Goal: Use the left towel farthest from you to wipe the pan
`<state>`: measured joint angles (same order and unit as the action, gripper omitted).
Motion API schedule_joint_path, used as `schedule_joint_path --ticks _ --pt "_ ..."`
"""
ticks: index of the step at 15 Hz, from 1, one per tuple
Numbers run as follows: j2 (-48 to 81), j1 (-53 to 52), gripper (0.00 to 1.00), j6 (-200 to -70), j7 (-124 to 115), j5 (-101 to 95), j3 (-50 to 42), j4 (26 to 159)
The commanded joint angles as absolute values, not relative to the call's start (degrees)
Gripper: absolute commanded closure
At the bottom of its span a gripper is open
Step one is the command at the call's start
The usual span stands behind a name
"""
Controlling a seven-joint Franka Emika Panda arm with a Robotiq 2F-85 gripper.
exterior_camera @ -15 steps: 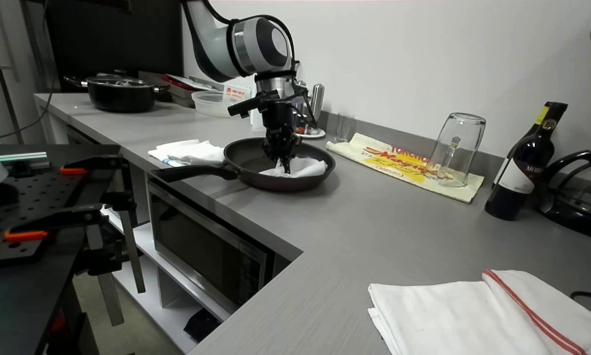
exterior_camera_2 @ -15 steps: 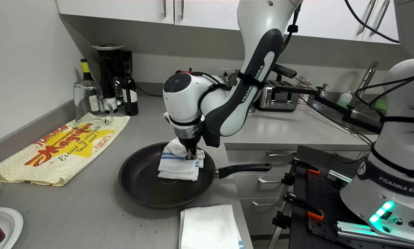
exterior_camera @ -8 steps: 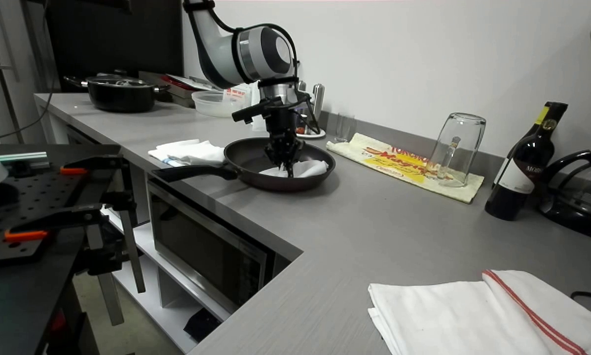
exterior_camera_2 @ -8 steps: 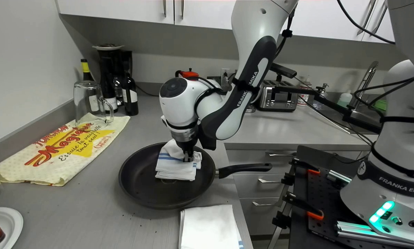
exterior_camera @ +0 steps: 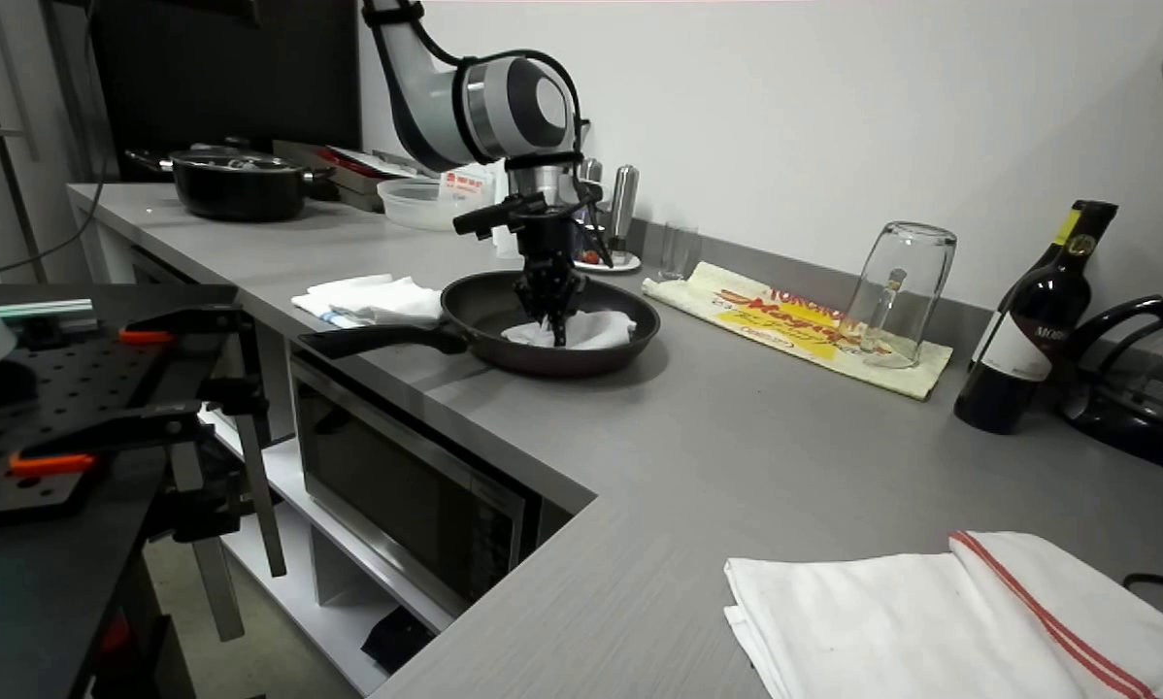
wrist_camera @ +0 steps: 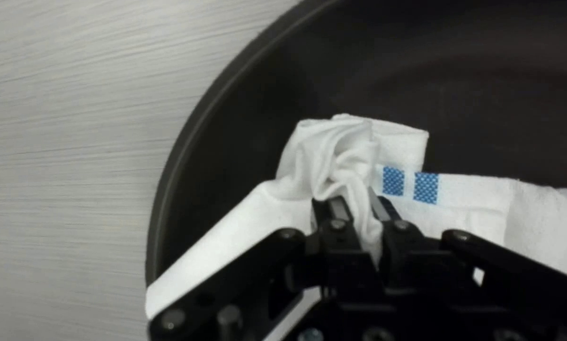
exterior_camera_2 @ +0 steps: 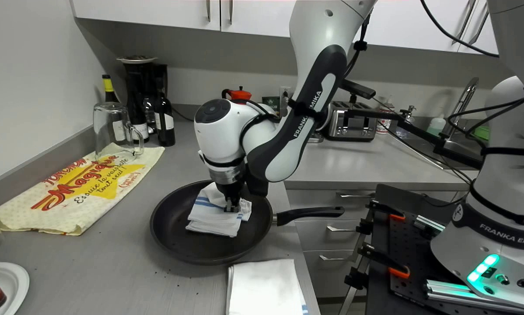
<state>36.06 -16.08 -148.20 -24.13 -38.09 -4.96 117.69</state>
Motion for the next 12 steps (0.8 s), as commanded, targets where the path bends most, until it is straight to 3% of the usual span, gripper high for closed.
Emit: schedule_joint_path --ticks 1,12 --pt "36.14 -14.88 0.97 -148.46 -21.19 -30.38 -1.46 116.93" --pt "35.95 -11.96 0.97 -143.70 -10.14 -7.69 6.02 114.44"
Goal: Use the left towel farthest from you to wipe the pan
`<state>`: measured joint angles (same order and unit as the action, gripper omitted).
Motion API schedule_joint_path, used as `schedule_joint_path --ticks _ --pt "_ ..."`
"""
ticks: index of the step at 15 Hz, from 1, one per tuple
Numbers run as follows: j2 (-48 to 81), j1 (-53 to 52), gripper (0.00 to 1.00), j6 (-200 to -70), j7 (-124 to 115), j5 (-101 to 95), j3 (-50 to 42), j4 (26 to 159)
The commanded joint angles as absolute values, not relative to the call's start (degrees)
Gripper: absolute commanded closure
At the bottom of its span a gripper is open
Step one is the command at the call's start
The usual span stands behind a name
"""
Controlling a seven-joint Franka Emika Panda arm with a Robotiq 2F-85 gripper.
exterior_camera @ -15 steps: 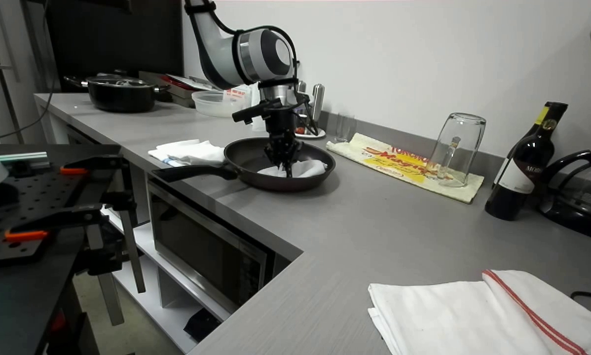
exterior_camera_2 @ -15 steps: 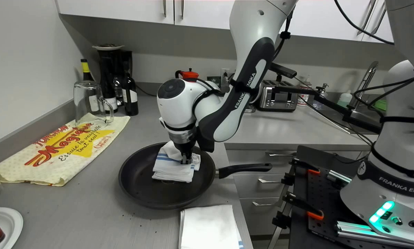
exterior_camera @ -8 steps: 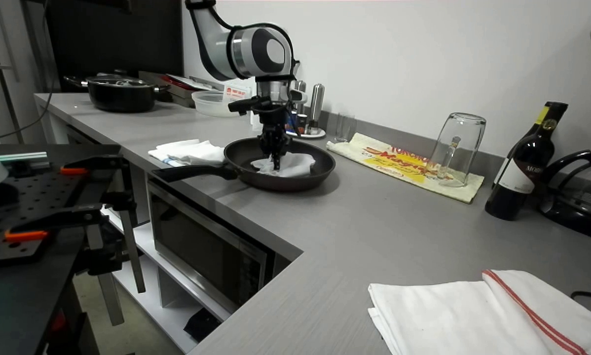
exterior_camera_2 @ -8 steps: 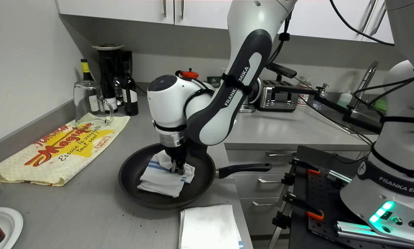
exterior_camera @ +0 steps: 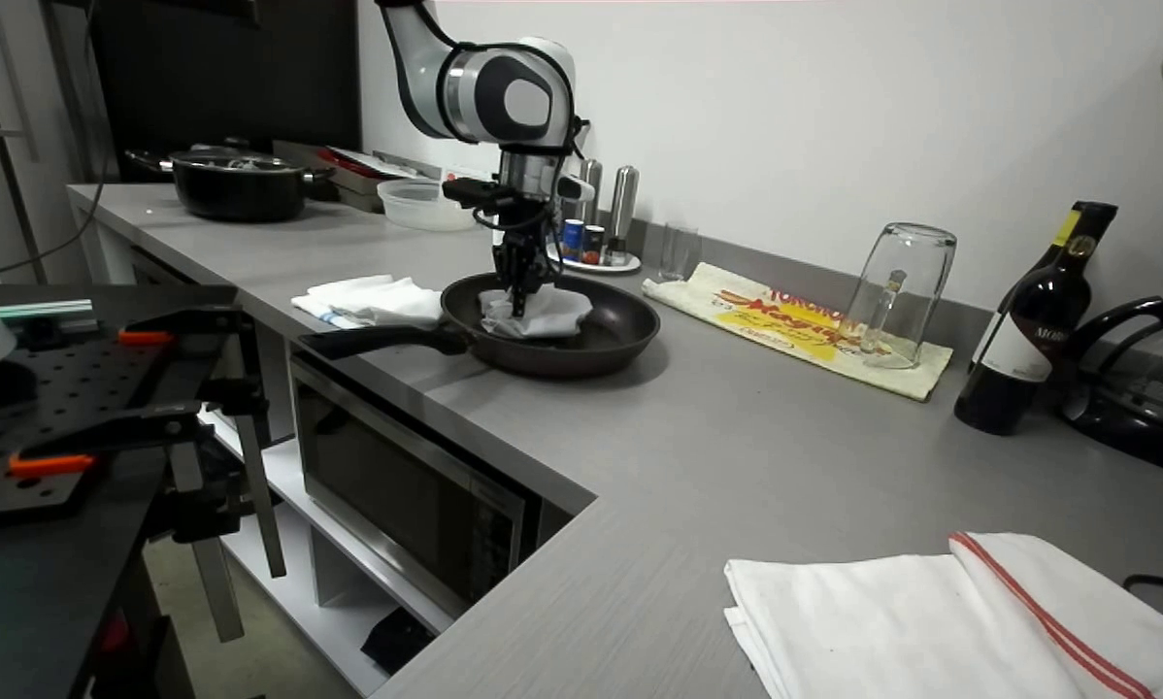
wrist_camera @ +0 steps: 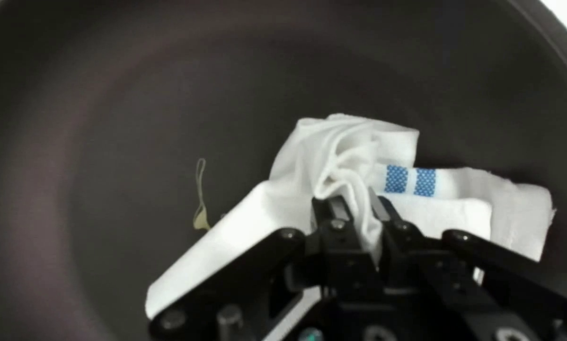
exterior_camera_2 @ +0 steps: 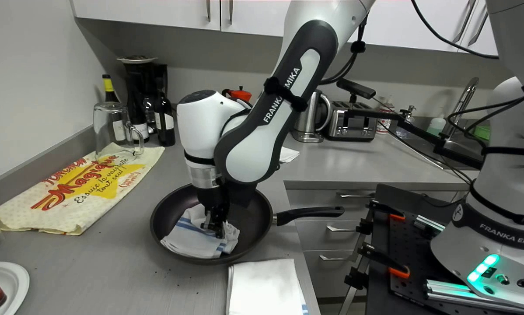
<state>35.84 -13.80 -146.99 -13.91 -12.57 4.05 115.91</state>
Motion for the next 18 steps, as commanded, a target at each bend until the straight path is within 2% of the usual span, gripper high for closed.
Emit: schedule_joint_path --ticks 1,6,11,14,18 --pt "36.02 -11.23 0.97 -142.51 -9.04 -5.94 6.68 114.04" --pt "36.22 -4.81 0.97 -129.31 3.03 5.26 12.84 110.46" --pt "36.66 -3.36 0.97 -118.58 7.34 10.23 12.81 106.51" --pt "35.78 -3.83 0.97 -117.10 7.10 10.41 12.02 105.75" --pt "31.88 -6.93 0.97 -122.63 9.08 6.27 12.50 109.03"
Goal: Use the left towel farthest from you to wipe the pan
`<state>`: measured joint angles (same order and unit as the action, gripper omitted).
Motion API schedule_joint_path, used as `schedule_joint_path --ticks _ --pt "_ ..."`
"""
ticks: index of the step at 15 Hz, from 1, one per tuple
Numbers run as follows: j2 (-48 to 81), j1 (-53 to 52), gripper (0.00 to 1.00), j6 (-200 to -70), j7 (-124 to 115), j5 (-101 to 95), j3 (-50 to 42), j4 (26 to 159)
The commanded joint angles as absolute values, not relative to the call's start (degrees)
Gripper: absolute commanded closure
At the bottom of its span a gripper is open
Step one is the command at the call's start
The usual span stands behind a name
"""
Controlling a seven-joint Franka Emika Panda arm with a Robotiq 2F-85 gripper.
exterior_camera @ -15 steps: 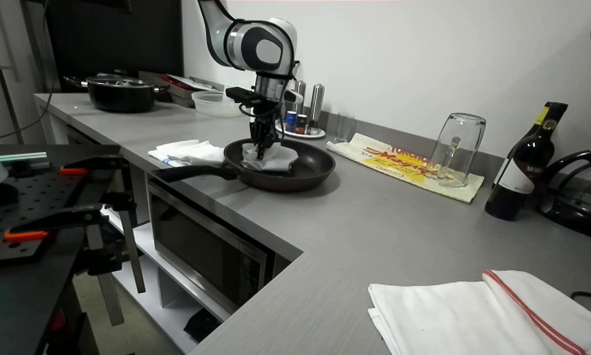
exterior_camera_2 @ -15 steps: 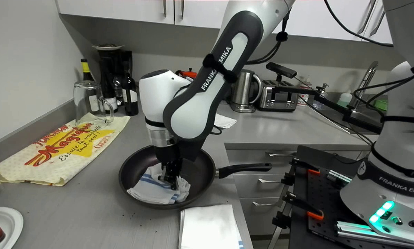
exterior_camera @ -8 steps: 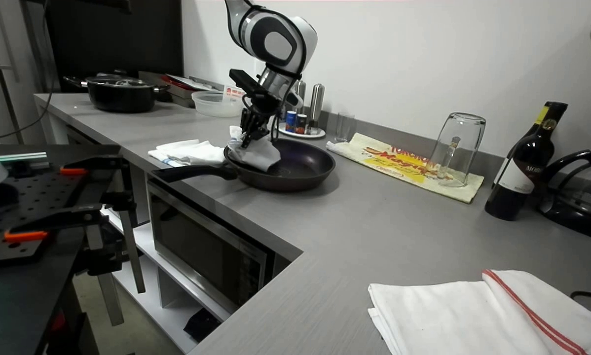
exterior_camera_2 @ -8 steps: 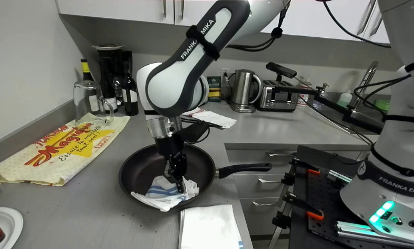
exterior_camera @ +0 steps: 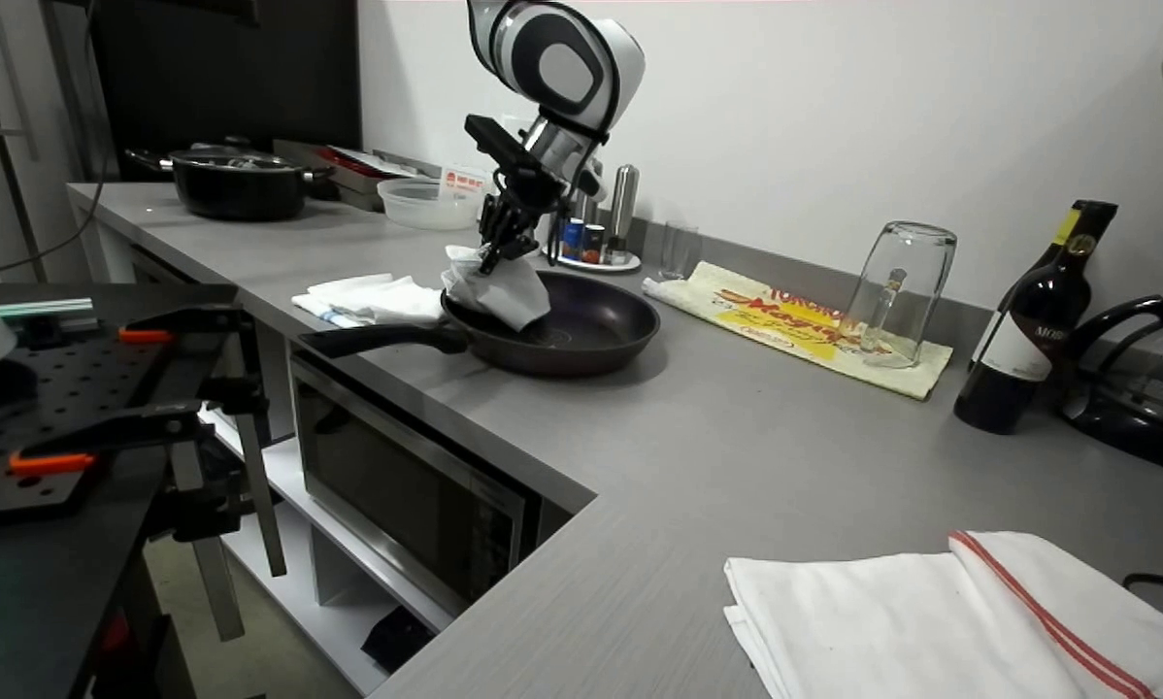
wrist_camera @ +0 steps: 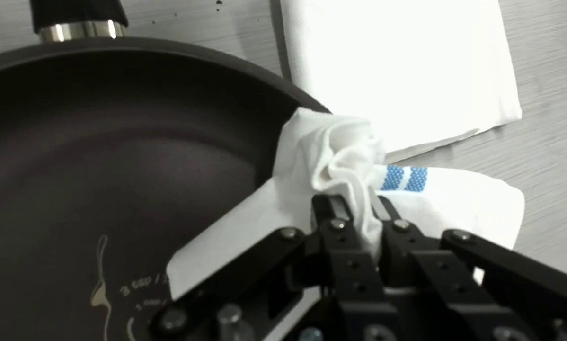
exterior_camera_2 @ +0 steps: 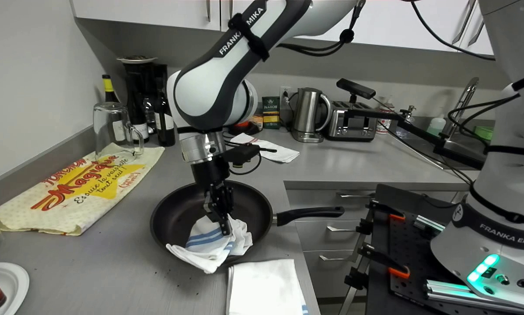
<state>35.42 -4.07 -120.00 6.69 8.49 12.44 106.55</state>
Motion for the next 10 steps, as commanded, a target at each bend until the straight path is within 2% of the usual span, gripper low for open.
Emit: schedule_joint_path --ticks 1,10 --pt "30.92 -7.77 0.97 -123.49 9.96 5.41 12.91 110.03" --pt "25.73 -16.46 0.97 -133.40 9.56 0.74 17.03 116.64"
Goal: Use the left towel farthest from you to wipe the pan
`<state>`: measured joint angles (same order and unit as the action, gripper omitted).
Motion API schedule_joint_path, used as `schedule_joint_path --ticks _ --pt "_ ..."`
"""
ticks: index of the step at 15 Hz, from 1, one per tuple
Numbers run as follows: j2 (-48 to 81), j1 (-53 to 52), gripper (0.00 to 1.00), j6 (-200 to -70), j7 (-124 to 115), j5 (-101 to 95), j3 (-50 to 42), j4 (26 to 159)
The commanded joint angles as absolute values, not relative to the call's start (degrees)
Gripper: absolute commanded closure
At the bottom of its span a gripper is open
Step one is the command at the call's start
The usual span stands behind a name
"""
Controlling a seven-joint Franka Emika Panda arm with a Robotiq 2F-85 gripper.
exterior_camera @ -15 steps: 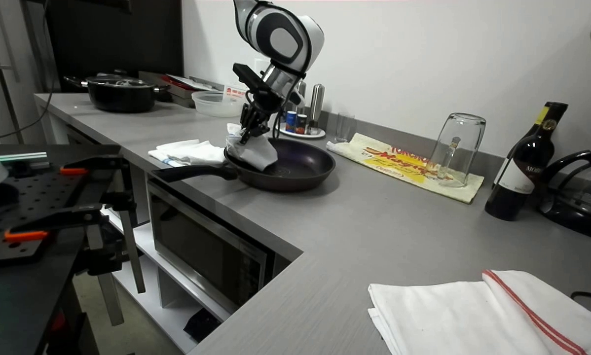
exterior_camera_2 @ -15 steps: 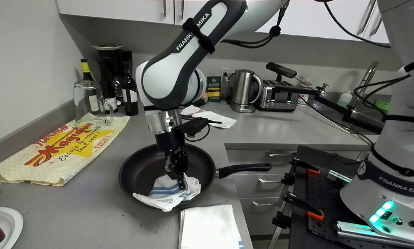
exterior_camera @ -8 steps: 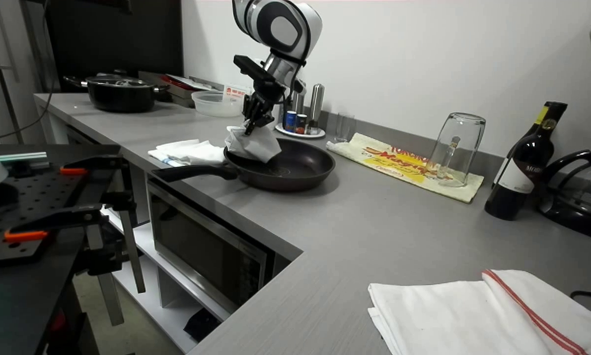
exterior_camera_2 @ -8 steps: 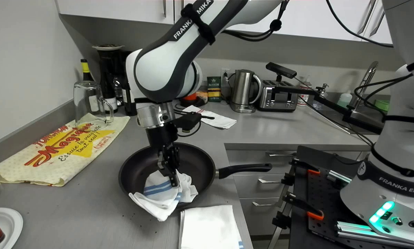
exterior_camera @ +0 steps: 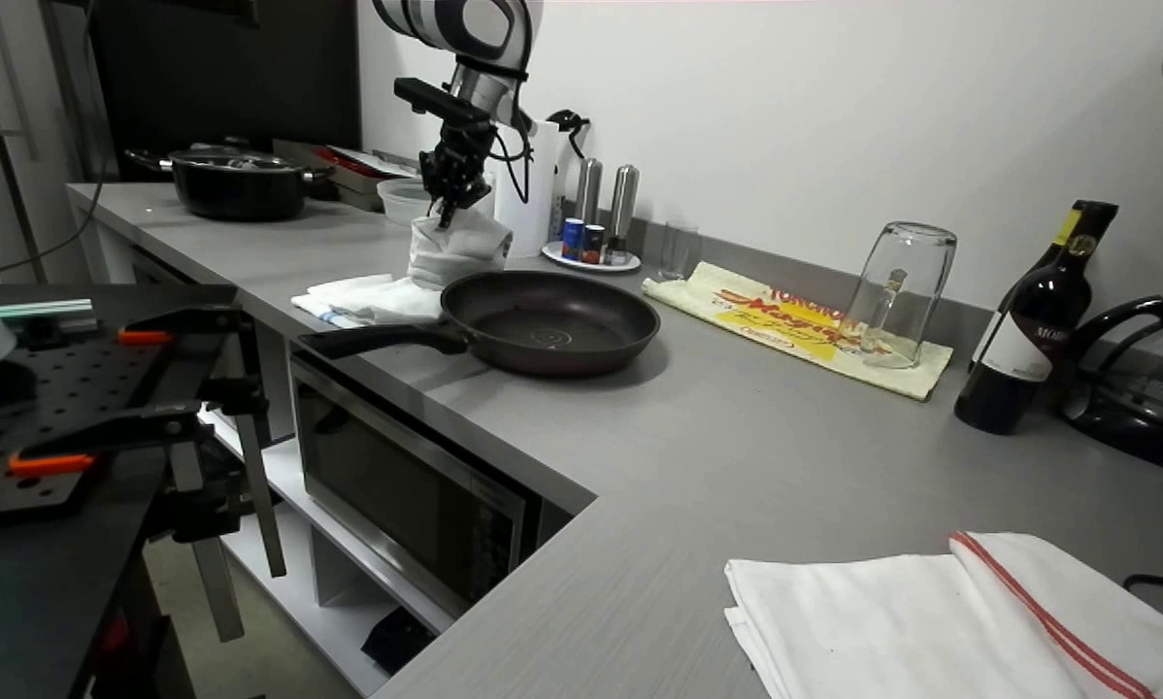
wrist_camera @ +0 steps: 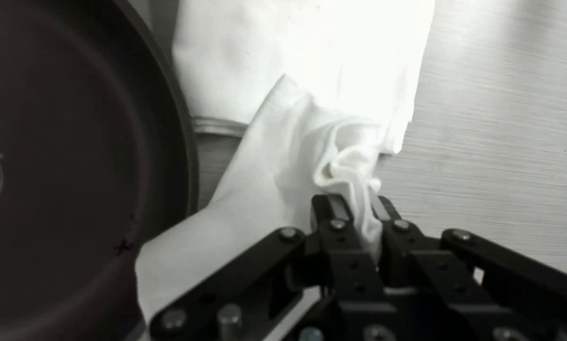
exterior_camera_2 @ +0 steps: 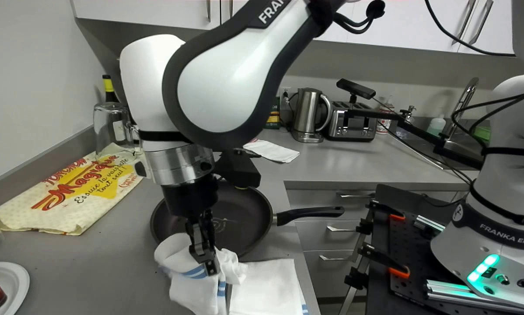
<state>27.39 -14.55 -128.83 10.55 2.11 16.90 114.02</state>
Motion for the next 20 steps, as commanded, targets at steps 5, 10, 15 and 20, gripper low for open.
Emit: schedule_joint_path --ticks 5,10,15,20 --pt "27.48 -19.39 0.97 -144.41 6.57 -0.91 16.32 118.62" --pt "30.71 -20.31 0.97 -151.14 4.02 -3.87 13.97 118.96" --pt "32.91 -22.04 0.97 -155.21 1.52 -8.60 10.05 118.92" --pt "31.24 -21.87 0.42 -149.10 0.26 -9.88 9.27 120.46"
